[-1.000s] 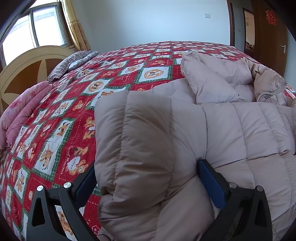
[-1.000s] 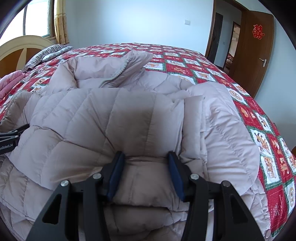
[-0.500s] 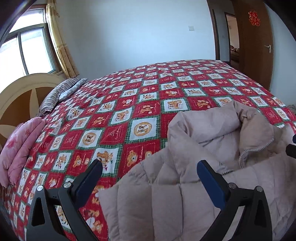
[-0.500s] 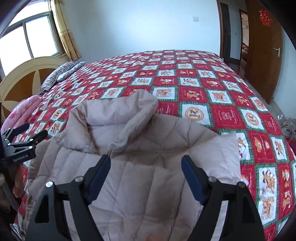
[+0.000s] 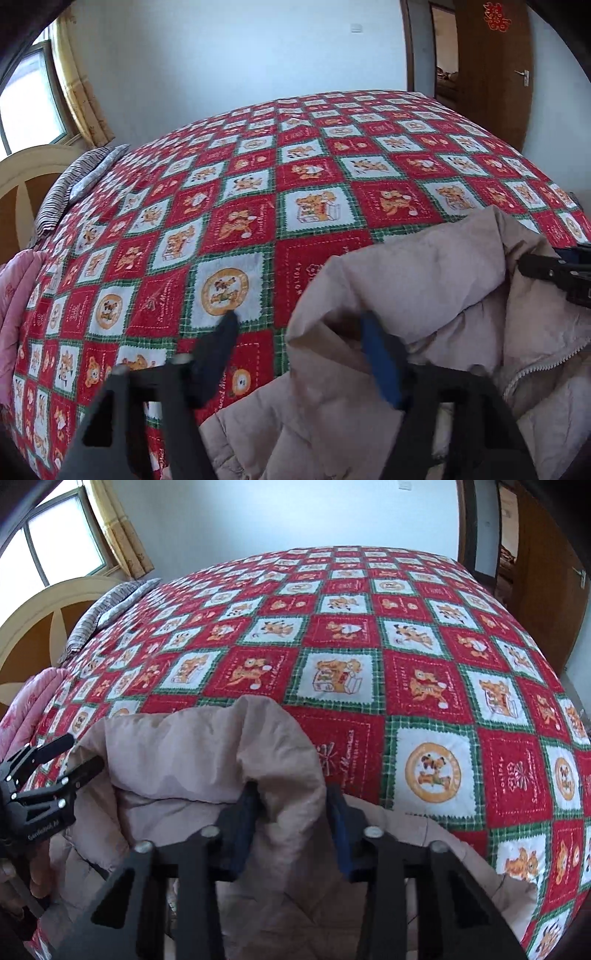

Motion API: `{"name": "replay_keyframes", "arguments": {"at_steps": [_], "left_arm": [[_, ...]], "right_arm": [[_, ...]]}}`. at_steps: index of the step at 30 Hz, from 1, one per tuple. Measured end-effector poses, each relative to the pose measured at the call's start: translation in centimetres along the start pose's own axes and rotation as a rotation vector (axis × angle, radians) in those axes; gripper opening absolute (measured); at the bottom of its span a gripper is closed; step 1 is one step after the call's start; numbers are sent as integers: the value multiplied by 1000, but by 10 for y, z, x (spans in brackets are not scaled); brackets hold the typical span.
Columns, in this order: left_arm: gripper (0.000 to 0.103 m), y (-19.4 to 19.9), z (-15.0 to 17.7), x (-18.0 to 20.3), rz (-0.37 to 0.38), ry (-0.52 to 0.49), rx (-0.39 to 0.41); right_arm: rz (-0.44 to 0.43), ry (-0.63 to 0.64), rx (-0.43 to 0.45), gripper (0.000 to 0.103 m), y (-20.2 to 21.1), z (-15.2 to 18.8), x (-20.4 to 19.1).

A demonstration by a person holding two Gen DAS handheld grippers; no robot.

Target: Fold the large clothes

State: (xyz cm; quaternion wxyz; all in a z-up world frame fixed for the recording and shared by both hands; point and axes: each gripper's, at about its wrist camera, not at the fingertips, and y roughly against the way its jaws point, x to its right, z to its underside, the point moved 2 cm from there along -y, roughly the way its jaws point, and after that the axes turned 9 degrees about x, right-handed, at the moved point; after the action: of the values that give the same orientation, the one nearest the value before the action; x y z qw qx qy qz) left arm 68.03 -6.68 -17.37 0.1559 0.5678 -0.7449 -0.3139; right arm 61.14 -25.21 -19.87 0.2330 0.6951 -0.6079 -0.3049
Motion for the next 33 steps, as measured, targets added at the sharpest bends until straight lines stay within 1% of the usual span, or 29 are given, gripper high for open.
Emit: {"name": "replay_keyframes", "arguments": {"at_steps": [1, 2, 3, 5, 8, 11, 13, 17, 19, 21, 22, 24, 25, 26, 27, 28, 29, 30, 31, 33], "left_arm": [[14, -1, 0, 2, 25, -15, -16], [8, 1, 1, 4, 16, -35, -21], [7, 6, 1, 4, 6, -45, -3], [4, 22, 2, 1, 20, -37, 41], [2, 43, 9, -2, 35, -41, 76], [1, 57, 26, -5, 33, -57, 90], [1, 56, 39, -5, 34, -67, 71], [1, 48, 64, 4, 16, -125, 31], [1, 41, 71, 7, 8, -143, 10], [1, 38, 75, 7, 8, -143, 7], [1, 37, 75, 6, 11, -138, 4], [1, 36, 76, 4, 18, -135, 3], [1, 35, 77, 4, 21, -135, 3], [1, 35, 77, 4, 23, -134, 3], [1, 35, 78, 3, 25, -133, 4], [1, 34, 78, 4, 25, -134, 4], [1, 33, 79, 4, 24, -135, 3], [1, 33, 79, 5, 22, -138, 2], [1, 32, 79, 6, 18, -142, 2], [1, 32, 79, 9, 6, -155, 4]], "right_arm": [[10, 32, 8, 13, 4, 1, -3], [34, 76, 25, 11, 12, 2, -6], [51, 111, 40, 10, 18, 2, -8], [66, 148, 73, 8, 35, 5, -9], [95, 182, 100, 7, 52, 13, -4], [122, 201, 95, 6, 58, 27, 5], [142, 194, 64, 6, 51, 38, 13], [155, 180, 14, 6, 40, 61, 24], [159, 193, 16, 6, 43, 63, 22], [142, 210, 3, 6, 48, 62, 20], [128, 218, -4, 8, 52, 61, 19], [134, 237, 6, 20, 65, 60, 19], [133, 238, 17, 27, 73, 58, 20], [131, 227, 40, 35, 85, 54, 20], [131, 213, 68, 38, 93, 50, 19], [128, 193, 103, 46, 102, 45, 17], [120, 158, 148, 52, 111, 38, 16], [102, 115, 184, 52, 116, 30, 14], [86, 88, 198, 52, 114, 23, 10], [59, 65, 197, 52, 99, 7, -3]]}}
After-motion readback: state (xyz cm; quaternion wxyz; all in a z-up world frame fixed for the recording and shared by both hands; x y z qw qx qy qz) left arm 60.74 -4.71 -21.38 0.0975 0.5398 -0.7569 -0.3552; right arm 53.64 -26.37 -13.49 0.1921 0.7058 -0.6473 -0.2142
